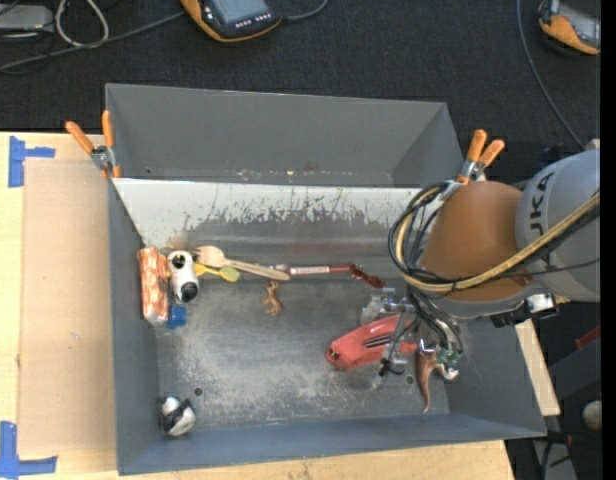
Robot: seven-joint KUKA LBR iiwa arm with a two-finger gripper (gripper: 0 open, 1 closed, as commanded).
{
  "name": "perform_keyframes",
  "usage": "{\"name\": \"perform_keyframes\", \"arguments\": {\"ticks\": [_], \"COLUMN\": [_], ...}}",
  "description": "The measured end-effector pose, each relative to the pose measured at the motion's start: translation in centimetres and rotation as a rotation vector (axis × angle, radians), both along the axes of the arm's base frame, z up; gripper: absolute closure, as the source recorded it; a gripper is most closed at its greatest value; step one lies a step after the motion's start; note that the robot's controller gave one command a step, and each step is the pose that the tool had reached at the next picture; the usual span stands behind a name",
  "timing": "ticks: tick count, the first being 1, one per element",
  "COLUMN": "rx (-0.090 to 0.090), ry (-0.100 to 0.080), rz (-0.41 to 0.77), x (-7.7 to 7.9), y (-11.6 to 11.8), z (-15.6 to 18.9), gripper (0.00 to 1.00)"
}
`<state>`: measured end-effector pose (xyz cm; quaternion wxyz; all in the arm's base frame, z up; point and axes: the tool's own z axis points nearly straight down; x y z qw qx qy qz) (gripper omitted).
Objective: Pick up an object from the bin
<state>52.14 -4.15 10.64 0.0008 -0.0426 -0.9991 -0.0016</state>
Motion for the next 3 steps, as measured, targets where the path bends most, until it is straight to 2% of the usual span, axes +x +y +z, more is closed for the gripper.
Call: {"name": "perform_keyframes", "arguments": {"ticks": [1,2,3], "rx": [0.001,0.001,0.004], "ry": [0.003,0.003,0.008], "rz": [0.201,0.2,0.339], "x": [0.9,0.9,0.4], "y": [-2.3,-2.3,-3.9], "z": [-3.6,-3.6,-0.4], "gripper": [1.0,1.0,1.0]}}
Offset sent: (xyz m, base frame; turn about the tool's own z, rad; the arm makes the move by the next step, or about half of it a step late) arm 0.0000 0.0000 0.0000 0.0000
